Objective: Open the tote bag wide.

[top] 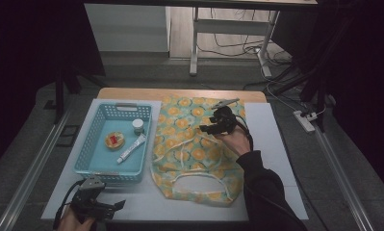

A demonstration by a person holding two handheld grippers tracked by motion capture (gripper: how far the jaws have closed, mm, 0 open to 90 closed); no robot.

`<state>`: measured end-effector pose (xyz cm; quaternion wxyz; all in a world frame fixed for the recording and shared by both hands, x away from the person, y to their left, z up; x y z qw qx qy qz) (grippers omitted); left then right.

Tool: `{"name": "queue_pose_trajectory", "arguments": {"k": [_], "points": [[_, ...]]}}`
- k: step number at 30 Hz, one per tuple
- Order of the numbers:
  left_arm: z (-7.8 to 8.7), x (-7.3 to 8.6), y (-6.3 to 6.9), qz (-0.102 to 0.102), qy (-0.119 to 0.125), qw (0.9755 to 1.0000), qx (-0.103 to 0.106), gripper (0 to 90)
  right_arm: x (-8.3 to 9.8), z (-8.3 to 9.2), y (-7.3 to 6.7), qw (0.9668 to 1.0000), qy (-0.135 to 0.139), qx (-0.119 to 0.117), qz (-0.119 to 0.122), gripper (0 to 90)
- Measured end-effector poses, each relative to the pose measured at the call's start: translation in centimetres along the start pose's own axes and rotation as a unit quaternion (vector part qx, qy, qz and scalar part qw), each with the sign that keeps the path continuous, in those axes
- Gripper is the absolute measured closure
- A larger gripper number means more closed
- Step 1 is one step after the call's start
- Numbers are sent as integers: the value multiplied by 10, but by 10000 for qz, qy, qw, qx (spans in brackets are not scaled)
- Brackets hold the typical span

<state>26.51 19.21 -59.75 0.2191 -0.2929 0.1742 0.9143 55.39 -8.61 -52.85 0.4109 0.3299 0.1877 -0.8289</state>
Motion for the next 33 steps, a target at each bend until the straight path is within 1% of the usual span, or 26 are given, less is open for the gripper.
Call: {"name": "queue_pose_trajectory", "arguments": {"k": [2,5,6,8,11,15,17,20,22,25,28,31,33], "points": [[0,0,0,10,1,10000,3,13,2,4,-7,10000,7,-67,26,294],[0,0,0,7,0,10000,-3,13,9,8,-18,10000,6,0,99,198],[0,0,0,6,0,10000,-6,13,11,10,-22,9999,25,-33,101,188],[0,0,0,6,-3,10000,-5,13,17,12,-32,9998,-13,-175,106,176],[0,0,0,9,-3,10000,-5,13,28,15,-44,9993,-94,-321,171,129],[0,0,0,13,-3,10000,-7,13,43,17,-54,9986,-264,-408,200,47],[0,0,0,13,-6,10000,-9,13,50,17,-58,9984,-317,-423,182,30],[-1,0,0,15,-9,10000,-11,13,62,17,-64,9980,-367,-509,124,3],[-1,0,0,12,-9,10000,-12,13,71,16,-66,9977,-468,-478,140,0],[0,0,0,9,-7,10000,-13,13,83,15,-67,9971,-608,-413,198,0],[0,0,0,3,-12,10000,-17,13,93,13,-70,9963,-720,-398,264,0],[0,0,0,1,-11,10000,-11,13,101,12,-73,9952,-839,-322,400,0],[0,0,0,-2,-11,10000,-10,13,105,10,-74,9945,-907,-284,449,0]]}}
Point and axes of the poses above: each handheld gripper's, and its own axes: z roughly backward along the jaws, x roughly out of its underside, y roughly to its right, the point moved 10 cm from there along -z, roughly forward along the jaws, and after that the axes turned 1 degree about -y, right-handed, at the moved point
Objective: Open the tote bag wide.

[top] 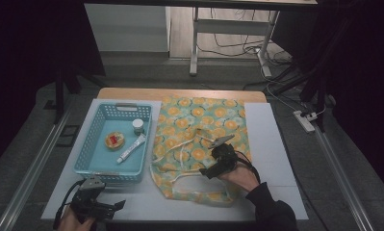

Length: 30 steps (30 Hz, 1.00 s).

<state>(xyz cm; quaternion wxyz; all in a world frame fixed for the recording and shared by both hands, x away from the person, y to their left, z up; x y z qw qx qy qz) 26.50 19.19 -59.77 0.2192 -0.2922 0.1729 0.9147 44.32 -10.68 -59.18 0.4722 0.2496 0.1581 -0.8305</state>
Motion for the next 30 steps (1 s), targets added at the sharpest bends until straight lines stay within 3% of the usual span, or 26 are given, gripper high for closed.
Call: {"name": "queue_pose_trajectory", "arguments": {"k": [11,17,23,25,30], "points": [[0,0,0,-18,5,10000,-7,13,10,-10,4,9991,-335,239,112,27],[0,0,0,-26,0,10000,-7,13,3,-12,7,9991,-244,334,76,60],[0,0,0,-27,0,10000,-7,13,-6,-20,3,9987,-231,380,240,74],[0,0,1,-33,-1,10000,-11,13,-9,-22,2,9988,-187,385,242,104],[0,0,1,-36,-10,10000,-10,13,-15,-23,5,9994,-33,283,218,286]]}}
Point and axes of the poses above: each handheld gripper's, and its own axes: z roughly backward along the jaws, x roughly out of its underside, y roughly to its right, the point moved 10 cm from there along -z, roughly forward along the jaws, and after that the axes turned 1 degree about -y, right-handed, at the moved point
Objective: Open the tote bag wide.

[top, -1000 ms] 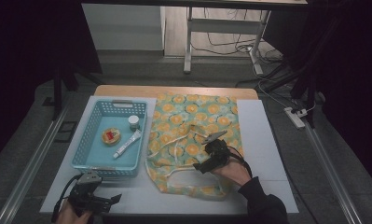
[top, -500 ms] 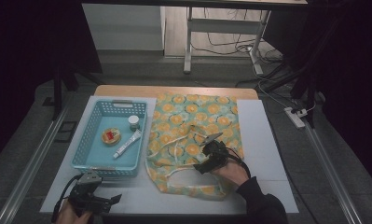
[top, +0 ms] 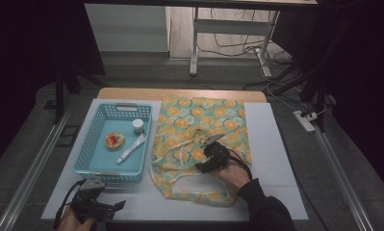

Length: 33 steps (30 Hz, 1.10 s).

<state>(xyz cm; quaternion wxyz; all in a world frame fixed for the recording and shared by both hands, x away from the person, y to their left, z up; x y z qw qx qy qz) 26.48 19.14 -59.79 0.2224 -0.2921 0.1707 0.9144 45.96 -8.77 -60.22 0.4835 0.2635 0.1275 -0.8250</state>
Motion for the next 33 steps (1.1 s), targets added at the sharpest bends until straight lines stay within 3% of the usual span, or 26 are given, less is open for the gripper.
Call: {"name": "queue_pose_trajectory", "arguments": {"k": [11,17,26,33], "points": [[0,0,0,-14,-10,10000,-17,14,-2,4,-10,9988,52,-330,369,879],[0,0,0,-14,-14,10000,-20,14,-3,5,-7,9988,63,-457,190,900],[-1,0,0,-4,-24,10000,-22,15,-22,27,0,9956,630,-682,-116,900],[0,0,0,11,15,10000,-7,15,-36,38,0,9935,821,-781,-44,900]]}}
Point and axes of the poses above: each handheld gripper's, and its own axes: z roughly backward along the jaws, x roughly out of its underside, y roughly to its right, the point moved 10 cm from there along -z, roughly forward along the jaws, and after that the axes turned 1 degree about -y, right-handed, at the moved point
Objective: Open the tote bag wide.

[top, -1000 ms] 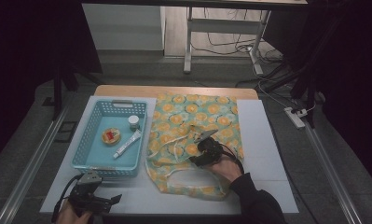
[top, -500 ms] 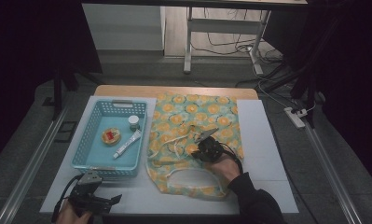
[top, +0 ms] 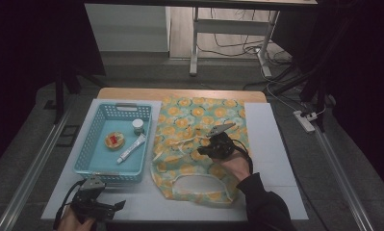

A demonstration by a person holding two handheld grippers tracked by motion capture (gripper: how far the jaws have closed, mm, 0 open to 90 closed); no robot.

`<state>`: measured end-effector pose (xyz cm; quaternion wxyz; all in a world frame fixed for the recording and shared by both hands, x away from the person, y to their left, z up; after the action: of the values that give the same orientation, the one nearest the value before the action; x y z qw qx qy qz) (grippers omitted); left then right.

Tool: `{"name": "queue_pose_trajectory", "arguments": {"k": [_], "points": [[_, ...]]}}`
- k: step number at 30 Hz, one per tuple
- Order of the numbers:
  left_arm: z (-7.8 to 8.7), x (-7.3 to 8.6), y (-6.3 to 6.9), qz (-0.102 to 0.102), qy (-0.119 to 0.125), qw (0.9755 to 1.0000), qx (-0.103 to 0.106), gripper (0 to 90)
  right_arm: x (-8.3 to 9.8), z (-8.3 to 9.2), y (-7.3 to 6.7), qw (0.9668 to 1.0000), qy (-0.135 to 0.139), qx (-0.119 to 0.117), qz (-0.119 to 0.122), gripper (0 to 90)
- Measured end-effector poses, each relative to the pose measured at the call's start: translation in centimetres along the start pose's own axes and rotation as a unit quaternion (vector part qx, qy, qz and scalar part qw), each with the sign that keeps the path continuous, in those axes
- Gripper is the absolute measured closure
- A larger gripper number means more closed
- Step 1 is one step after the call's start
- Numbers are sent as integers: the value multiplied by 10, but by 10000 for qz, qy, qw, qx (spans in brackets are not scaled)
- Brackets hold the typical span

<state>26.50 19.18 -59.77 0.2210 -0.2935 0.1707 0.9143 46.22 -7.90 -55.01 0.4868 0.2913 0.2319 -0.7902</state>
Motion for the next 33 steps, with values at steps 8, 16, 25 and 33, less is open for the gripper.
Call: {"name": "queue_pose_trajectory", "arguments": {"k": [8,16,25,33], "points": [[1,0,0,20,28,10000,16,14,-17,10,1,9997,236,-3,36,900],[1,0,0,37,32,10000,30,14,-33,20,5,9996,290,-25,35,900],[1,-1,-1,78,57,9999,50,14,-50,28,7,9997,219,-5,100,900],[1,-1,-1,92,66,9999,61,15,-61,33,7,9997,155,68,188,900]]}}
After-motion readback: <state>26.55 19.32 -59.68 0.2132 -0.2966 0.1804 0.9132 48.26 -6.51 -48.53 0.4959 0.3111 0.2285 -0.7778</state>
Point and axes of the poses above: each handheld gripper's, and its own axes: z roughly backward along the jaws, x roughly out of its underside, y roughly to its right, the point moved 10 cm from there along -z, roughly forward along the jaws, and after that the axes turned 1 degree about -y, right-handed, at the moved point
